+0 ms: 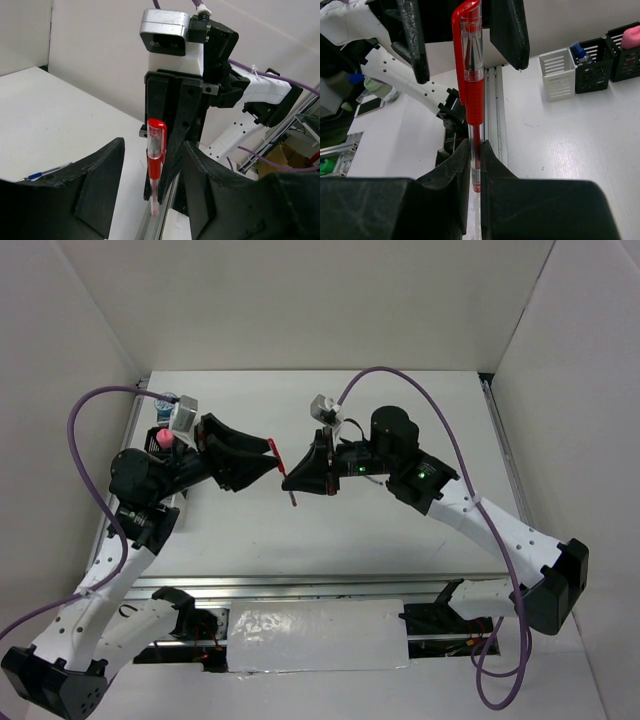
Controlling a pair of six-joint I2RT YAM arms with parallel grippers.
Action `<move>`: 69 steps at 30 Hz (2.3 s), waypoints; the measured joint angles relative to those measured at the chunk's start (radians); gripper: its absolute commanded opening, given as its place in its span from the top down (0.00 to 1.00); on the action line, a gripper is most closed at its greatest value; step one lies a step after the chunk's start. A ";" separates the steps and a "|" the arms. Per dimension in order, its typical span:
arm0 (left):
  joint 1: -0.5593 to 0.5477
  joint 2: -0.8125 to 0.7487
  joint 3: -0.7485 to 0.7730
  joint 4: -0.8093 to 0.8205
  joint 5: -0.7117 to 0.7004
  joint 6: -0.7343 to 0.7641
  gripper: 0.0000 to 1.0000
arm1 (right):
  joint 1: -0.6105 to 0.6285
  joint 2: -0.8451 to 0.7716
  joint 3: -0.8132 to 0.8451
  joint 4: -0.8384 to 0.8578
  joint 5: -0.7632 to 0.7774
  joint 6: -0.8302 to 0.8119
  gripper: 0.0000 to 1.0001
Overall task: Sort the stationery into containers
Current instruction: Place the pen in the storage box.
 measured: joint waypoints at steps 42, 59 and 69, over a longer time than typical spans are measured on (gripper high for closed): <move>0.388 -0.218 -0.216 -0.420 -0.723 0.658 1.00 | -0.434 -0.052 0.021 -0.195 0.079 0.014 0.00; 0.671 -0.007 -0.254 -0.237 -0.731 0.730 1.00 | -0.452 -0.085 -0.038 -0.225 0.034 -0.051 0.00; 0.734 -0.052 -0.285 -0.224 -0.583 0.679 1.00 | -0.453 -0.085 -0.047 -0.224 0.031 -0.059 0.00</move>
